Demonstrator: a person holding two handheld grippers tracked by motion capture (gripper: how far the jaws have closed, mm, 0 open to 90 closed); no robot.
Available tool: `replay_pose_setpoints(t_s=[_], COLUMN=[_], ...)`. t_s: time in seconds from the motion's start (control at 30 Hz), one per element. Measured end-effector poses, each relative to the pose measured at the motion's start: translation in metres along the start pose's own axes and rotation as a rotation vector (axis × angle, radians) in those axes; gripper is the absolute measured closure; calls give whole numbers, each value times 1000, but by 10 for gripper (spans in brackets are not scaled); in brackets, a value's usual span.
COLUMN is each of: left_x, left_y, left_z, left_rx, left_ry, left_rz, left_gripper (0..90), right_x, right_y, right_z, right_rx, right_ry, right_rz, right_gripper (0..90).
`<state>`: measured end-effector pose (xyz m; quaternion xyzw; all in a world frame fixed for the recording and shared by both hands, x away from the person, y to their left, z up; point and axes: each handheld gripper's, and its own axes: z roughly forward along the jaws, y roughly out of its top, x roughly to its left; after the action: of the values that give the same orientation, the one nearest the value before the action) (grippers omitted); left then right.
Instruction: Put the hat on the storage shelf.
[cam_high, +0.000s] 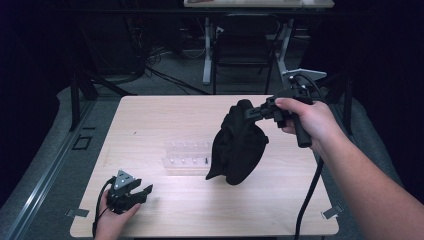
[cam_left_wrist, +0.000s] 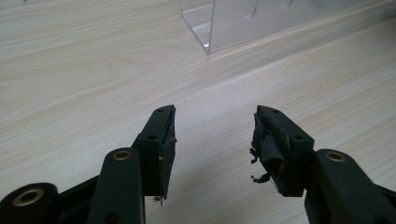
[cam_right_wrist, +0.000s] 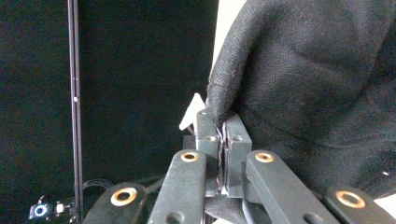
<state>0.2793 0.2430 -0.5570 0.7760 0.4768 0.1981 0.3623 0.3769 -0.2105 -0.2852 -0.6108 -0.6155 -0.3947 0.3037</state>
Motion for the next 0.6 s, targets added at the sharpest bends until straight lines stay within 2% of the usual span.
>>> replay_pose_setpoints(t_s=[0.3, 0.47, 0.6], left_x=[0, 0, 1], left_y=[0, 0, 0], left_z=[0, -1, -1], left_rx=[-2, -7, -4], left_ry=[-2, -2, -3], left_rz=[-2, -5, -3], left_gripper=[488, 488, 488], right_x=[7, 7, 4], right_y=[16, 26, 33], right_z=[17, 23, 26], right_rx=[9, -13, -11], right_ry=[-13, 4, 4], right_rz=[-30, -33, -53], right_gripper=[880, 879, 879])
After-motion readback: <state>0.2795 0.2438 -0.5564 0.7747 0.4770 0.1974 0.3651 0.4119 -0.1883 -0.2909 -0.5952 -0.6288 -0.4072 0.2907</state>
